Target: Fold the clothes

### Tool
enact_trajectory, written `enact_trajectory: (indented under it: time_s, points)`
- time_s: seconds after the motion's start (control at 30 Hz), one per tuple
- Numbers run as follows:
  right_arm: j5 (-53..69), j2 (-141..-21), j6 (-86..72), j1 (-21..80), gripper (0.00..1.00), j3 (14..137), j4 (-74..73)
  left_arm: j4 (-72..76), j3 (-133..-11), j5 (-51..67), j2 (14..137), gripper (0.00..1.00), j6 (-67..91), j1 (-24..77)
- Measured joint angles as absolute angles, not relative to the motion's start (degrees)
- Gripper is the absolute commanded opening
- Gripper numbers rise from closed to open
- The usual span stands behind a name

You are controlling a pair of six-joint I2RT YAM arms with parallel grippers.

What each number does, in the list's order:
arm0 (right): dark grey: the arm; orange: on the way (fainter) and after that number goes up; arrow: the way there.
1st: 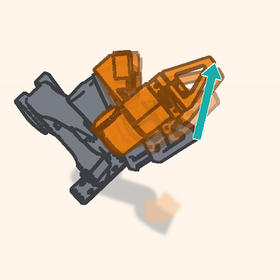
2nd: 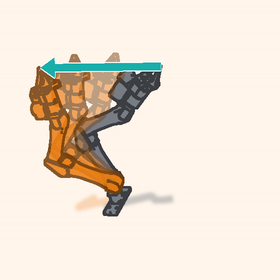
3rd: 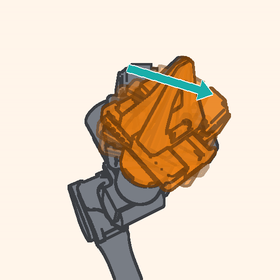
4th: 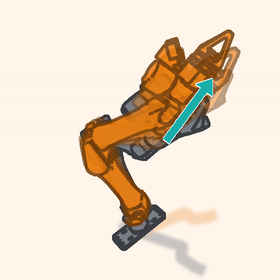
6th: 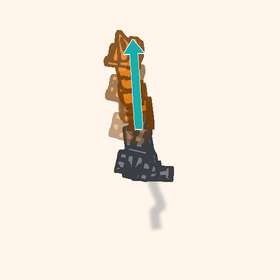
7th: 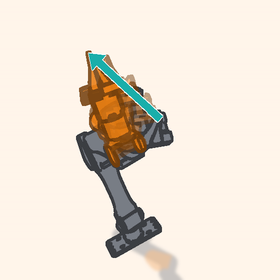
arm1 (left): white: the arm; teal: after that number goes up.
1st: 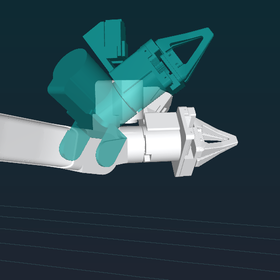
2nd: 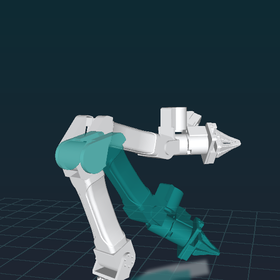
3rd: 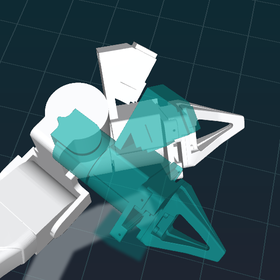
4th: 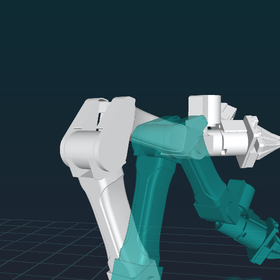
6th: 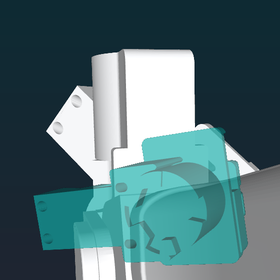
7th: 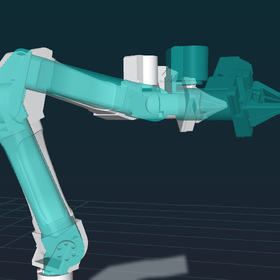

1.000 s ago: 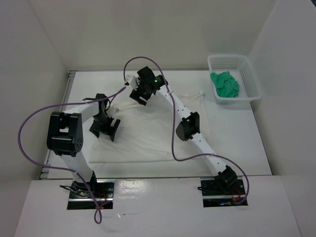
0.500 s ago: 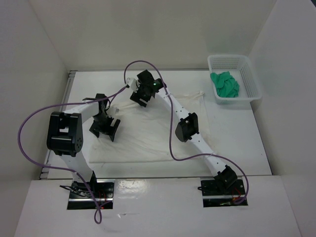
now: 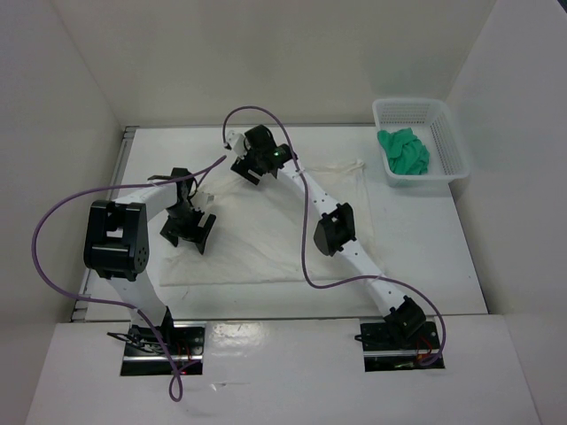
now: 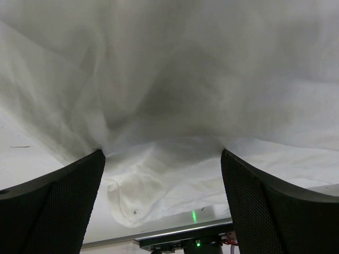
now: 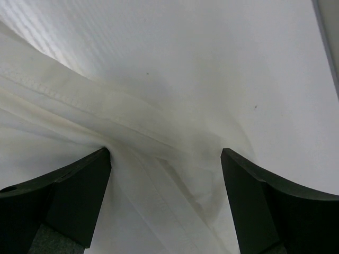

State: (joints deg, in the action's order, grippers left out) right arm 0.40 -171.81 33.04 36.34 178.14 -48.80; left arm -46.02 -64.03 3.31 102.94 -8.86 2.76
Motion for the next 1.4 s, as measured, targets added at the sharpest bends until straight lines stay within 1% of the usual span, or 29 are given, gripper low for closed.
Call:
enact_trajectory:
  time_s: [0.37,0.7,1.07,1.23,1.4]
  points:
    - [-8.1,-173.2,31.9,35.8,0.92,178.2,-41.4,-46.1,-64.0,3.5,102.9,0.96,-9.1,2.7]
    - [-13.0,-173.2,31.4,30.7,0.98,178.2,-38.7,-46.1,-64.1,3.6,102.9,0.96,-9.1,2.7]
    - [-18.7,-173.8,32.5,28.9,0.98,178.2,-33.8,-46.2,-64.1,3.9,102.9,0.96,-9.5,2.6]
    - [-18.2,-173.4,31.3,28.9,0.98,178.2,-35.3,-46.4,-64.1,4.0,102.9,0.96,-10.2,2.6]
    - [-12.6,-169.9,30.0,28.6,0.98,178.2,-44.8,-46.4,-64.1,4.2,102.9,0.96,-10.3,2.6]
